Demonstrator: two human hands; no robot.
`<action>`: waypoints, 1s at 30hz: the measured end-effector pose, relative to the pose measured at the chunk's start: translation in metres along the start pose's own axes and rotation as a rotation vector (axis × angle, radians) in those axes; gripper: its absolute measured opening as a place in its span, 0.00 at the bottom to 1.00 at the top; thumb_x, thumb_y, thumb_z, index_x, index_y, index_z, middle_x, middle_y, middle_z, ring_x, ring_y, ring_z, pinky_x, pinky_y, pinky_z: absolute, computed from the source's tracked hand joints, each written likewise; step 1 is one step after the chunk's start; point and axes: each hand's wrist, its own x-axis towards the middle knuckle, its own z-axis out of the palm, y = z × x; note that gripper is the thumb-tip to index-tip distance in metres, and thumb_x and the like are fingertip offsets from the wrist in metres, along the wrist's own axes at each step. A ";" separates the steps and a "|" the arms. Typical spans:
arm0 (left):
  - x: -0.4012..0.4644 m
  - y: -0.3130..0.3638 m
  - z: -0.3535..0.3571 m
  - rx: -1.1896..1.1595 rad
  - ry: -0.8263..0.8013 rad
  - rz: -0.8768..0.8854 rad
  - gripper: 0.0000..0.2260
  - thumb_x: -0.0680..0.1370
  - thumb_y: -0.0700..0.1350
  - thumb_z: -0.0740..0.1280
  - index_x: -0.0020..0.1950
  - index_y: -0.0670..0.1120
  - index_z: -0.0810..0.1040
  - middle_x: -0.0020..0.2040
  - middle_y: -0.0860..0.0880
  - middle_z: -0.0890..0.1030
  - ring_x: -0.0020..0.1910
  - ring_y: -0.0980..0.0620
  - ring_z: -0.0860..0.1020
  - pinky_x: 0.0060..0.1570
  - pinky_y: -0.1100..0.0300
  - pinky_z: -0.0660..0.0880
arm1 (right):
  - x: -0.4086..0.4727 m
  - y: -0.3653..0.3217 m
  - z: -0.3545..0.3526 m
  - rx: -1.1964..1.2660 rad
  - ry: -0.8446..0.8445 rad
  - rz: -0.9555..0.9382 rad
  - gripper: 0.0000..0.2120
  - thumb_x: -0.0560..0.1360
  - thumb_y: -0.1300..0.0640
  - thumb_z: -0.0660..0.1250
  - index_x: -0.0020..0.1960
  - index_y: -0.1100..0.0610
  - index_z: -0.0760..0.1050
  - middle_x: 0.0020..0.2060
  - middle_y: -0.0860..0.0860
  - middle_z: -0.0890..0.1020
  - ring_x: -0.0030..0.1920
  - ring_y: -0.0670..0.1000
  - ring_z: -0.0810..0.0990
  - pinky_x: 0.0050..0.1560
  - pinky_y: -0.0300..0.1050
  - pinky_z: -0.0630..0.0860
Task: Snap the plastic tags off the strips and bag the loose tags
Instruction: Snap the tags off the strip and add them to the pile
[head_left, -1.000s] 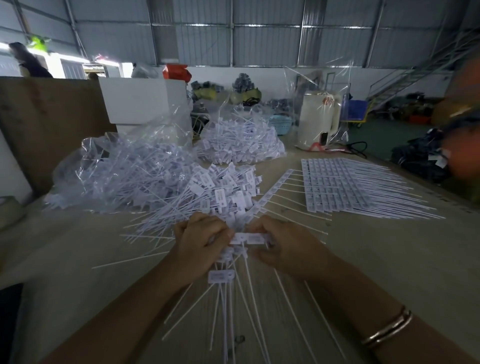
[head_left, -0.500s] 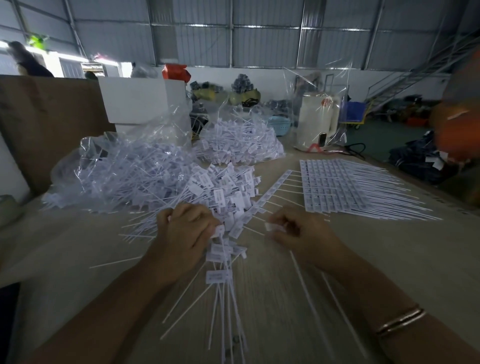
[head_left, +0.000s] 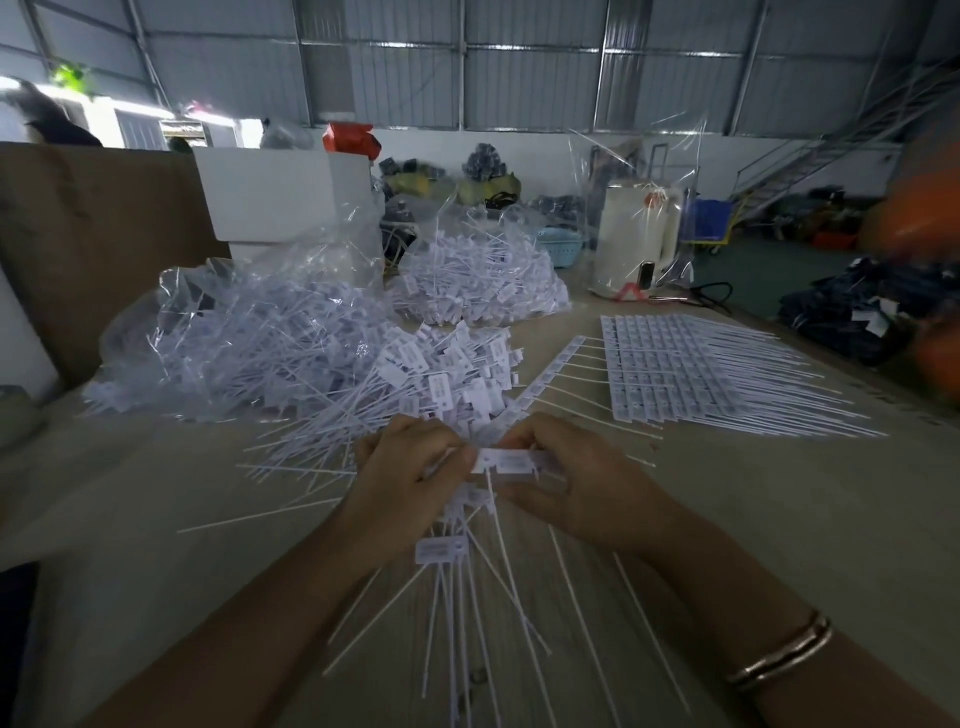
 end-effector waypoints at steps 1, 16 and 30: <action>0.000 -0.003 -0.001 0.003 -0.009 -0.005 0.15 0.71 0.61 0.55 0.36 0.54 0.75 0.33 0.57 0.75 0.43 0.59 0.70 0.50 0.53 0.63 | -0.001 0.001 0.000 -0.051 -0.004 0.000 0.13 0.72 0.49 0.70 0.53 0.52 0.75 0.42 0.42 0.77 0.41 0.43 0.74 0.41 0.43 0.72; -0.001 -0.029 -0.014 0.194 0.037 0.109 0.20 0.74 0.56 0.49 0.44 0.54 0.80 0.45 0.61 0.77 0.52 0.60 0.67 0.52 0.47 0.61 | -0.006 0.017 -0.017 0.120 0.086 0.152 0.05 0.71 0.48 0.70 0.41 0.41 0.74 0.35 0.38 0.80 0.36 0.39 0.77 0.36 0.27 0.70; 0.002 0.001 -0.002 -0.064 -0.034 -0.015 0.09 0.72 0.55 0.58 0.34 0.57 0.73 0.34 0.58 0.75 0.46 0.58 0.70 0.52 0.54 0.63 | 0.002 -0.003 0.006 0.095 0.077 -0.025 0.12 0.72 0.54 0.70 0.53 0.53 0.72 0.46 0.44 0.76 0.46 0.39 0.73 0.45 0.36 0.71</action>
